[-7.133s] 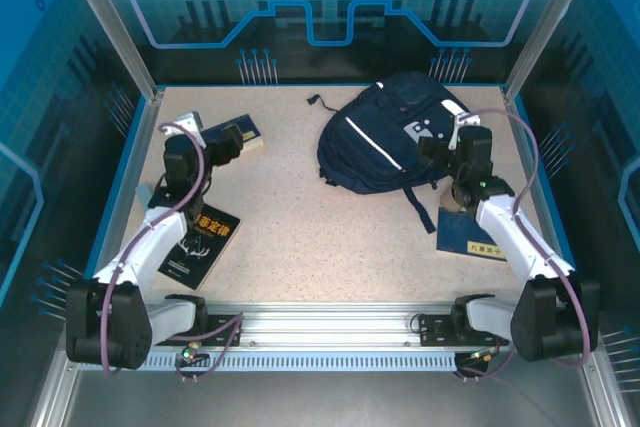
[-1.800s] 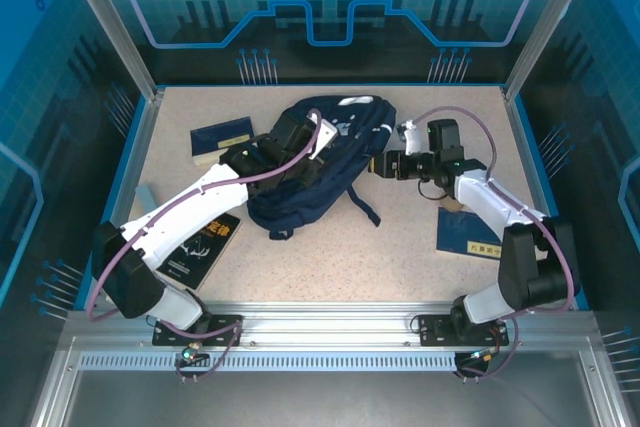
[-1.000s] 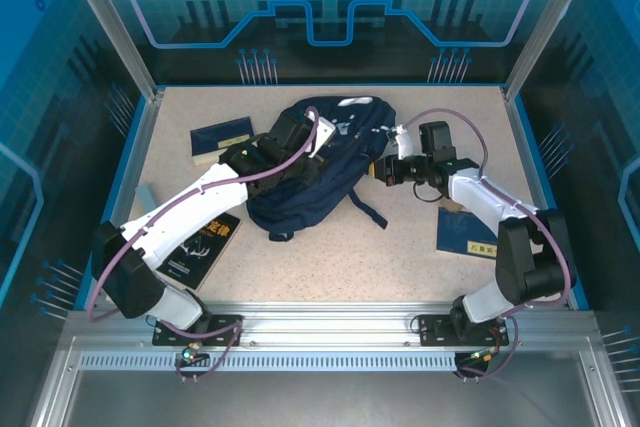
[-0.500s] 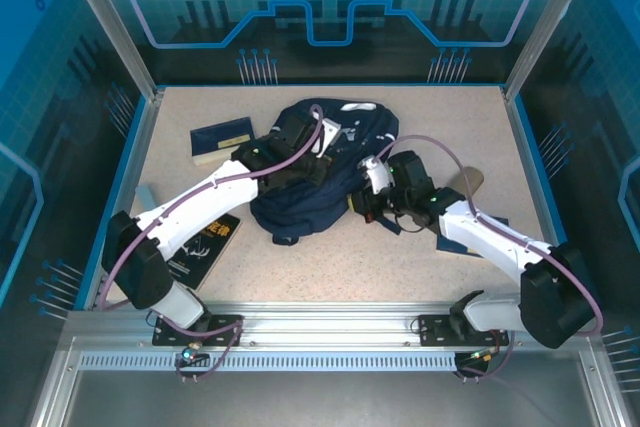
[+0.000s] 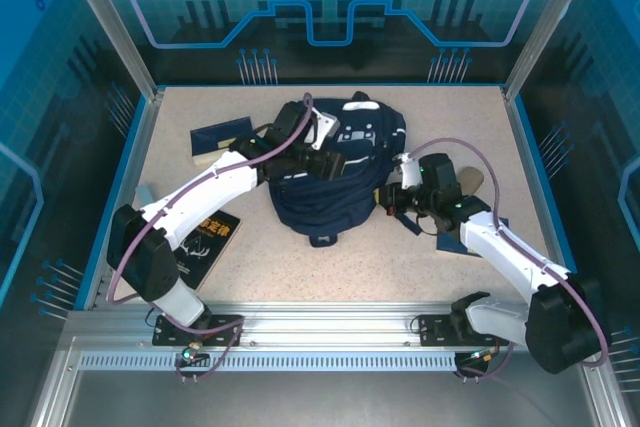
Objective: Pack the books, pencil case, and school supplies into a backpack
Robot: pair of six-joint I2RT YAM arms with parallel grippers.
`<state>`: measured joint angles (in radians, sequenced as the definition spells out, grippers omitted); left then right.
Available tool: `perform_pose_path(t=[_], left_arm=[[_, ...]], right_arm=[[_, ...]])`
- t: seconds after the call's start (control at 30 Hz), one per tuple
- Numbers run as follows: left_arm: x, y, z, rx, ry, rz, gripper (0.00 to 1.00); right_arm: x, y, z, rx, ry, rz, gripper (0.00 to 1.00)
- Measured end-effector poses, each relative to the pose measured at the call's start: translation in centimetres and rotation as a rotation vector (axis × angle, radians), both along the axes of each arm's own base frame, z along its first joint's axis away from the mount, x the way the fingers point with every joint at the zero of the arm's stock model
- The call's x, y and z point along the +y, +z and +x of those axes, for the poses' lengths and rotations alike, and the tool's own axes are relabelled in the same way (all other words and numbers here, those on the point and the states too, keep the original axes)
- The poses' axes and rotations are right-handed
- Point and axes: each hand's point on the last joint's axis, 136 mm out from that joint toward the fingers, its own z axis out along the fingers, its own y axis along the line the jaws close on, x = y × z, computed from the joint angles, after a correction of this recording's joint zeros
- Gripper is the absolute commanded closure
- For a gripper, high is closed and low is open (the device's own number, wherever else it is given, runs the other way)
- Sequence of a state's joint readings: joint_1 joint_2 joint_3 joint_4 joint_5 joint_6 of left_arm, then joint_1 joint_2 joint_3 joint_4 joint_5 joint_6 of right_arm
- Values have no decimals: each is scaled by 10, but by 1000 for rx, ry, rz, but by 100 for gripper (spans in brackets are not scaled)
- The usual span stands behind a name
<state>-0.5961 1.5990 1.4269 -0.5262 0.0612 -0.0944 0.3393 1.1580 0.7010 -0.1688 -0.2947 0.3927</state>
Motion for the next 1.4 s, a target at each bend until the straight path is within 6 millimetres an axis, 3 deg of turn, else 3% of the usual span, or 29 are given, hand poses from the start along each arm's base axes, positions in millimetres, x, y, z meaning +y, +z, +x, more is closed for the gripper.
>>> perform_pose_path(t=[0.13, 0.27, 0.5, 0.6, 1.03, 1.07, 1.23, 1.4], left_arm=[[10, -1, -12, -4, -51, 19, 31], [11, -16, -19, 19, -109, 70, 35], [4, -74, -25, 147, -212, 157, 40], [-2, -87, -26, 187, -252, 169, 43], [-24, -100, -7, 173, -331, 195, 47], [-25, -102, -7, 176, -336, 199, 50], [-31, -109, -7, 165, -357, 240, 80], [-34, -107, -1, 133, -323, 256, 95]], right_arm=[[-11, -4, 4, 34, -24, -19, 100], [-15, -3, 9, 42, -24, -32, 100], [-19, -2, 14, 50, -23, -35, 100], [-19, -4, 13, 58, -20, -38, 100], [-21, -7, 11, 74, -21, -41, 100], [-21, -7, 11, 75, -20, -43, 100], [-22, -8, 10, 76, -16, -53, 100], [-26, -9, 9, 80, -23, -86, 100]])
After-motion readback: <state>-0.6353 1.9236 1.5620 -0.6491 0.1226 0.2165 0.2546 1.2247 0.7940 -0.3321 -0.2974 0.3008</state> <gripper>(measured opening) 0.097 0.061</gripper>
